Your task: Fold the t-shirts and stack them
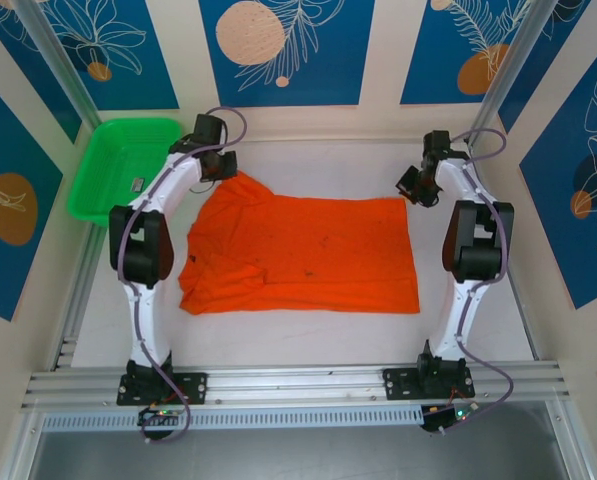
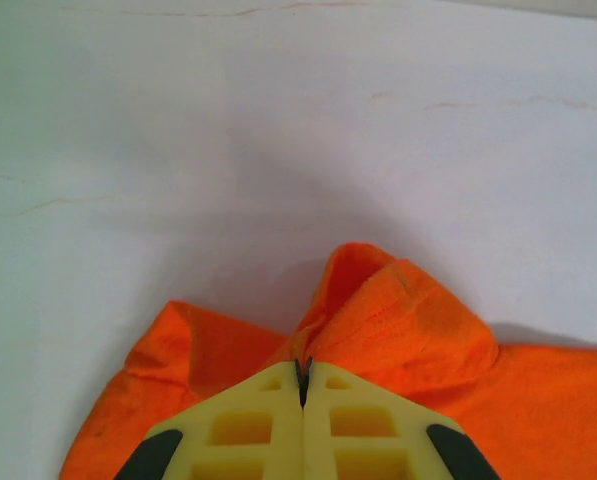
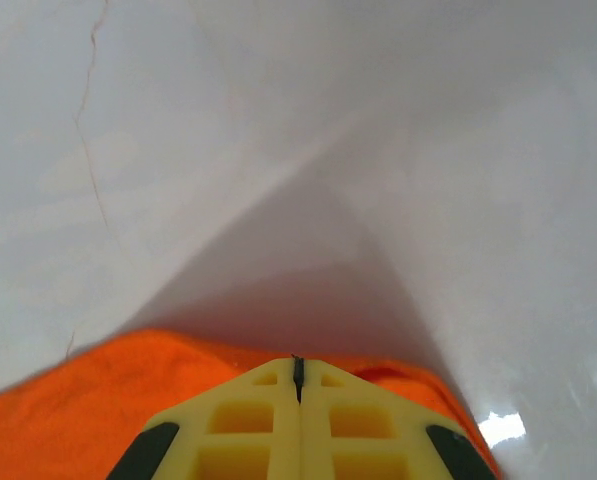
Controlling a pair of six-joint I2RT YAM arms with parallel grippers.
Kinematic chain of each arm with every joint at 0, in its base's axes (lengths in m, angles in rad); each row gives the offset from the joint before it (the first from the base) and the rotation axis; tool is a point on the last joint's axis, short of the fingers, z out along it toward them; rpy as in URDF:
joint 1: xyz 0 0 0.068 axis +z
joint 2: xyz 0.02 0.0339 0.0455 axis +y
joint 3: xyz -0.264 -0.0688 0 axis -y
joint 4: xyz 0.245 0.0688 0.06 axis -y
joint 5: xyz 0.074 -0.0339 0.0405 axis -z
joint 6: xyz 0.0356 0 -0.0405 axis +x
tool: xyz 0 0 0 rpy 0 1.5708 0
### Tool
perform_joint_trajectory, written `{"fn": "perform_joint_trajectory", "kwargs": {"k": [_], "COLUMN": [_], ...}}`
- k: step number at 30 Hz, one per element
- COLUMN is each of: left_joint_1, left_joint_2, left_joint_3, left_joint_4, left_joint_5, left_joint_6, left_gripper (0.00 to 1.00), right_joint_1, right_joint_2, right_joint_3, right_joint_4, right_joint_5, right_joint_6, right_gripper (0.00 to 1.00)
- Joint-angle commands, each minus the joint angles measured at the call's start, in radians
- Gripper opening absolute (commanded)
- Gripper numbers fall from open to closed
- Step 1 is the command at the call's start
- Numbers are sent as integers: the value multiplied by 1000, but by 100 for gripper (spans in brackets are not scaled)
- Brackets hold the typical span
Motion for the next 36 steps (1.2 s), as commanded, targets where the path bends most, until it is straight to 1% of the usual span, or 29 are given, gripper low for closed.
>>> {"fn": "perform_joint_trajectory", "kwargs": {"k": [1, 5, 10, 15, 19, 20, 23, 24, 29, 36], "left_joint_1": [-6, -6, -4, -3, -4, -4, -5, -4, -4, -4], "left_joint_2": [-124, -248, -389, -510, -542, -545, -571, -581, -579, -555], "left_joint_3": [-76, -217, -423, -597, -648, -656, -702, -721, -737, -713], "left_joint_4": [8, -22, -36, -43, -63, -65, -55, -52, -72, -75], "left_joint_5": [45, 105, 55, -6, 20, 27, 31, 30, 18, 30], "left_joint_6": [94, 139, 139, 109, 101, 90, 53, 47, 49, 50], "left_gripper": [1, 1, 1, 3, 4, 4, 4, 5, 6, 7], "right_joint_1": [-8, -25, -70, -116, -113, -107, -79, -69, -55, -35], "right_joint_2": [-133, -267, -384, -421, -400, -388, -332, -307, -180, -78], "right_joint_3": [-105, -268, -431, -509, -514, -508, -482, -470, -412, -328], "right_joint_4": [63, 108, 121, 135, 139, 135, 111, 101, 81, 71], "right_joint_5": [-76, -106, -124, -136, -167, -178, -196, -196, -244, -220], "right_joint_6": [-16, -36, -51, -59, -32, -15, 31, 49, 108, 114], "right_gripper": [0, 0, 0, 0, 0, 4, 29, 32, 33, 32]}}
